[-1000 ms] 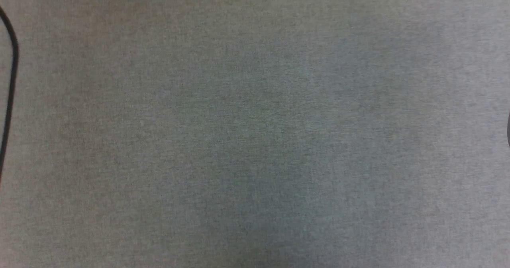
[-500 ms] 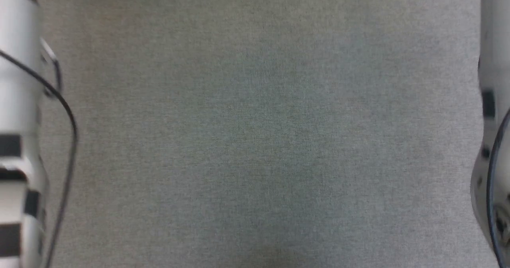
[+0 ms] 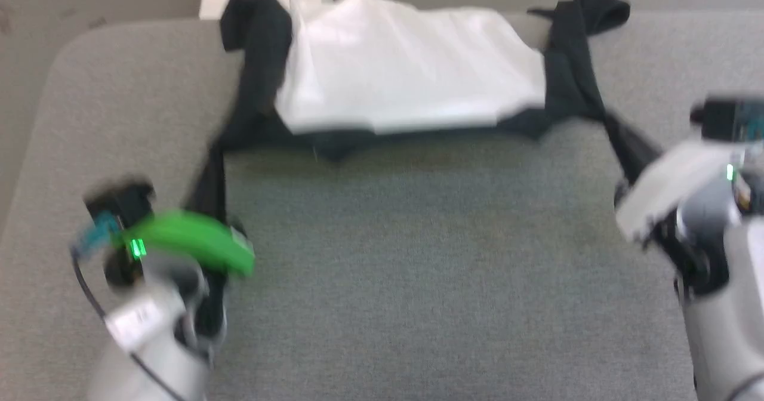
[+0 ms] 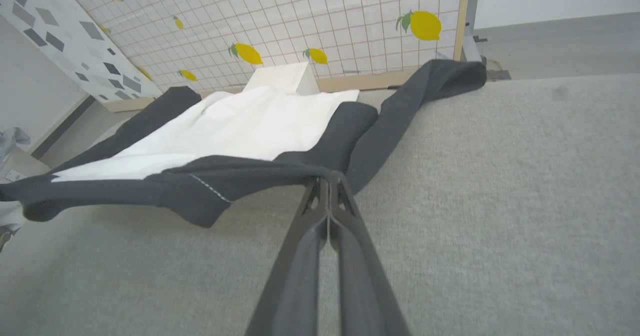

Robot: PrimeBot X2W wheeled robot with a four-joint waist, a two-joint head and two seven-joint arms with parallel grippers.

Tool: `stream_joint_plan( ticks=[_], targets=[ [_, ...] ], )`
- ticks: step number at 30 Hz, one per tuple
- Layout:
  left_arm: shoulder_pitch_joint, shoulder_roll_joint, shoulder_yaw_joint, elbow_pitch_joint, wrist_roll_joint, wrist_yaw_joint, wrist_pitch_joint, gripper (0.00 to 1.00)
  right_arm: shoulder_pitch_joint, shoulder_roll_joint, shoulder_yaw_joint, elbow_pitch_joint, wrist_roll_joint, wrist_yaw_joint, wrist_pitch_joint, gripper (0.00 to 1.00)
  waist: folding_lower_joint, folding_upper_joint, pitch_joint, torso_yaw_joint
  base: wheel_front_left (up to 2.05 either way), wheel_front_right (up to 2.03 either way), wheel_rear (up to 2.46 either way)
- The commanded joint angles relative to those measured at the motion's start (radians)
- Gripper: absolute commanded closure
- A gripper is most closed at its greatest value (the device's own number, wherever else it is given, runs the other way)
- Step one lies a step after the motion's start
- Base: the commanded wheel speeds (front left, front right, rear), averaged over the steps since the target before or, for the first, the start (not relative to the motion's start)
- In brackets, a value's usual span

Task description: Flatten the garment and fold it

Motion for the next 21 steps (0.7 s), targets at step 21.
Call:
stream_joint_plan(
  ticks=[21],
  targets=[
    [0.531, 0.093, -0.115, -0.153, 0.003, 0.237, 0.373, 1.0, 0.626, 0.01, -0.073, -0.224, -0.077, -0.011, 0.449, 1.0, 0.0001, 0.0, -0.238, 0.035, 0.0, 0.0, 0.0]
  ],
)
